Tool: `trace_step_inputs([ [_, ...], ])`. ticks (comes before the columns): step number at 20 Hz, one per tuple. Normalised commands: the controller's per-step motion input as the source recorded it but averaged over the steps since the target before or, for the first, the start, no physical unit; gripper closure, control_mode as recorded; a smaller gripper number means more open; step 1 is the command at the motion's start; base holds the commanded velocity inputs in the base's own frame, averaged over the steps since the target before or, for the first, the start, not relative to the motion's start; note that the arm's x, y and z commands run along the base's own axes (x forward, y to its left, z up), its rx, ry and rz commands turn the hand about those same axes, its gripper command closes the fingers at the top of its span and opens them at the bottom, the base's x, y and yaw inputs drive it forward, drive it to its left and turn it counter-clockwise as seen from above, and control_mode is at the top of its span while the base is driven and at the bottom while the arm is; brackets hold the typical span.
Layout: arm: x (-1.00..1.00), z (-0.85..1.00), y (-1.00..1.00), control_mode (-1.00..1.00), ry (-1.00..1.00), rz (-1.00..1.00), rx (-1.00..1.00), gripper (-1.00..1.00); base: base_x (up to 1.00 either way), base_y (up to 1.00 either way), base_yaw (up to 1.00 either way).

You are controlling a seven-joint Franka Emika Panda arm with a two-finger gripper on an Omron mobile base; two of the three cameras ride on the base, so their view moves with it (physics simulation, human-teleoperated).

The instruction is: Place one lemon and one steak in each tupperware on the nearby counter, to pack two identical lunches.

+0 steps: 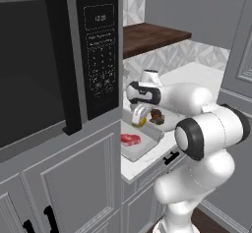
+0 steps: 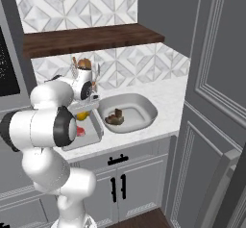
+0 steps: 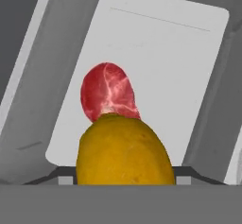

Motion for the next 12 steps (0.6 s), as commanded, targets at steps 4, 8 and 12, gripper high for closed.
trace_step_inputs([
  [4,0.21,-0.54,0.16,-1.00,-0.01,0.13,0.02,1.00,0.00,0.00,0.00],
  [8,0.03,-0.44,0.30,-1.00,0.00,0.12,0.00,1.00,0.00,0.00,0.00],
  [12,0.15,-0.08,0.26,-1.00,0.00,0.07,0.00,1.00,0.00,0.00,0.00],
])
